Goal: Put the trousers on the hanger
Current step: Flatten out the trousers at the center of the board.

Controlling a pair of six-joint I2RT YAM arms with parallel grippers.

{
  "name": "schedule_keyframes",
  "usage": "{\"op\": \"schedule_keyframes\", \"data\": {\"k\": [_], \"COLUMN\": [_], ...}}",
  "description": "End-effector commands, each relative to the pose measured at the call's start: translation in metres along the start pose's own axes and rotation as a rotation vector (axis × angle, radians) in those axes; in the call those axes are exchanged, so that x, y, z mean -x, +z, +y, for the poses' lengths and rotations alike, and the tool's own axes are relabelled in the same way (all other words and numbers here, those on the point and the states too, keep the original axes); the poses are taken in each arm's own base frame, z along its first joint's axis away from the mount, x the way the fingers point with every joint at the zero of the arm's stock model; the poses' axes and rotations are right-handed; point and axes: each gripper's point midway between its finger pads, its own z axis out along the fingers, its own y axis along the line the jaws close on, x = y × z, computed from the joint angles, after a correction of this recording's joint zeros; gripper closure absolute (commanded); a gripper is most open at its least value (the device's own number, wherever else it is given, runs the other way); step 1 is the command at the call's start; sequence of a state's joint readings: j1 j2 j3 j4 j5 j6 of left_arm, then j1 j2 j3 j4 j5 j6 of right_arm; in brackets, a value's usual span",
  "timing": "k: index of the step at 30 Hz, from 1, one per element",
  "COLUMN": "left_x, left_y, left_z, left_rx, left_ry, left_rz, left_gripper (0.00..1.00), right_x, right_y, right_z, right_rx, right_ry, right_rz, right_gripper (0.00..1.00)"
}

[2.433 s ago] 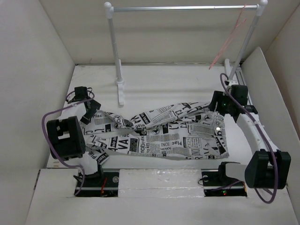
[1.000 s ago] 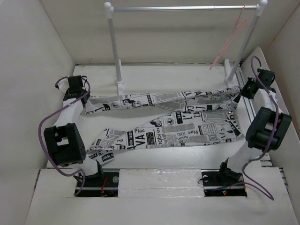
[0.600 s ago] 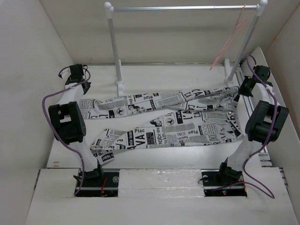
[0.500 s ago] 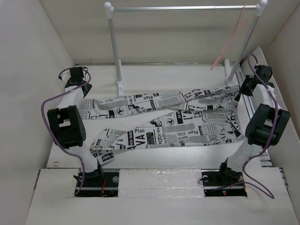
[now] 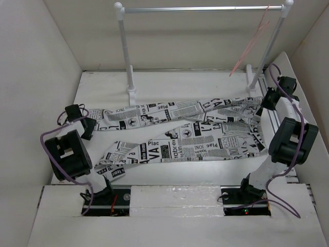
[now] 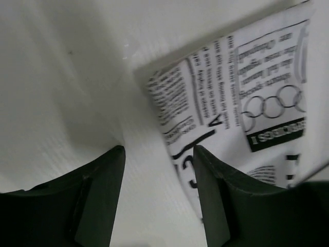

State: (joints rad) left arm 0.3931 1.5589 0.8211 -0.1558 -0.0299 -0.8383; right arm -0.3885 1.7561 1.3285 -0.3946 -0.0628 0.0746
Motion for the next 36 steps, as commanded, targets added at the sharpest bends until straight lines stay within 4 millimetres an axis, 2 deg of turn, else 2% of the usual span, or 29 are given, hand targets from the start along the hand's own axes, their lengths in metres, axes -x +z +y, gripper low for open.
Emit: {"op": "schedule_keyframes", "data": {"k": [1,3,5,6,8,9,11,14,15,16,17,18,19,20,21,23,24,25,26,27,28,29,31,32,33,34,35,36], "left_x": [0.002,-0.003,0.000,0.000,0.011,0.012,0.020,0.033,0.050,0.054,0.064,0.065,0.068,0.069,0.077,0.080,0.075,0.089,0.095,0.092,0.099,0.101,0.105,0.106,0.113,0.106,0.106,0.112], "left_y": [0.008,0.020,0.025,0.030,0.031,0.034,0.032,0.009,-0.014,-0.024,-0.051,-0.064,-0.077,-0.091,-0.125,-0.157,-0.175,-0.200,-0.221,-0.222,-0.240,-0.246,-0.242,-0.229,-0.227,-0.212,-0.179,-0.170], "left_z": [-0.023,-0.021,-0.026,-0.027,-0.040,-0.041,-0.047,-0.054,-0.061,-0.057,-0.058,-0.059,-0.059,-0.061,-0.067,-0.065,-0.053,-0.057,-0.053,-0.050,-0.054,-0.056,-0.064,-0.067,-0.081,-0.091,-0.095,-0.109], "left_rx": [-0.073,-0.051,-0.053,-0.047,-0.088,-0.087,-0.081,-0.106,-0.138,-0.136,-0.160,-0.180,-0.200,-0.228,-0.304,-0.347,-0.319,-0.316,-0.294,-0.285,-0.283,-0.281,-0.291,-0.270,-0.314,-0.337,-0.287,-0.293], "left_ry": [-0.020,-0.026,-0.036,-0.036,-0.007,0.004,0.045,0.105,0.106,0.110,0.099,0.086,0.068,0.053,0.033,-0.001,-0.003,-0.011,0.007,0.009,0.040,0.054,0.080,0.106,0.107,0.140,0.162,0.168], "left_rz": [0.015,0.044,0.040,0.043,0.014,0.017,0.007,-0.034,-0.113,-0.148,-0.209,-0.225,-0.248,-0.265,-0.324,-0.364,-0.358,-0.407,-0.446,-0.440,-0.499,-0.520,-0.530,-0.513,-0.539,-0.496,-0.448,-0.438], "left_gripper": [0.50,0.55,0.58,0.65,0.82,1.00,1.00,1.00,1.00,1.00,1.00,1.00,1.00,1.00,1.00,1.00,1.00,1.00,1.00,1.00,1.00,1.00,1.00,1.00,1.00,1.00,1.00,1.00], "right_x": [0.023,0.020,0.020,0.019,0.015,0.016,0.014,0.016,0.020,0.021,0.024,0.022,0.028,0.028,0.030,0.033,0.033,0.031,0.029,0.028,0.031,0.037,0.048,0.050,0.049,0.055,0.070,0.066], "right_y": [-0.023,-0.029,-0.034,-0.035,-0.036,-0.040,-0.043,-0.052,-0.060,-0.064,-0.075,-0.074,-0.088,-0.093,-0.100,-0.116,-0.121,-0.125,-0.135,-0.140,-0.146,-0.152,-0.149,-0.142,-0.124,-0.114,-0.110,-0.084], "right_z": [0.005,0.003,0.005,0.005,0.004,0.005,0.004,0.002,0.002,0.002,-0.001,-0.001,0.001,0.001,-0.003,-0.001,-0.004,-0.004,-0.011,-0.010,-0.008,-0.013,-0.008,-0.007,-0.008,-0.012,-0.002,-0.008], "right_rx": [0.026,0.029,0.039,0.039,0.036,0.036,0.032,0.014,0.011,0.012,0.008,0.008,0.012,0.011,0.004,0.009,0.003,0.001,-0.038,-0.039,-0.048,-0.092,-0.079,-0.057,-0.061,-0.067,-0.014,-0.020], "right_ry": [-0.011,-0.003,-0.001,0.002,0.006,0.008,0.009,0.003,0.002,0.002,0.012,0.014,0.014,0.015,0.023,0.019,0.014,0.008,0.006,0.007,-0.003,-0.004,-0.005,0.003,0.009,0.019,0.012,0.011], "right_rz": [-0.104,-0.110,-0.115,-0.115,-0.109,-0.117,-0.117,-0.127,-0.147,-0.153,-0.175,-0.170,-0.206,-0.211,-0.226,-0.255,-0.255,-0.253,-0.251,-0.252,-0.269,-0.294,-0.310,-0.293,-0.251,-0.253,-0.270,-0.212], "right_gripper": [1.00,1.00,1.00,1.00,1.00,1.00,1.00,1.00,1.00,1.00,1.00,1.00,1.00,1.00,1.00,1.00,1.00,1.00,1.00,1.00,1.00,1.00,1.00,1.00,1.00,1.00,1.00,1.00]}}
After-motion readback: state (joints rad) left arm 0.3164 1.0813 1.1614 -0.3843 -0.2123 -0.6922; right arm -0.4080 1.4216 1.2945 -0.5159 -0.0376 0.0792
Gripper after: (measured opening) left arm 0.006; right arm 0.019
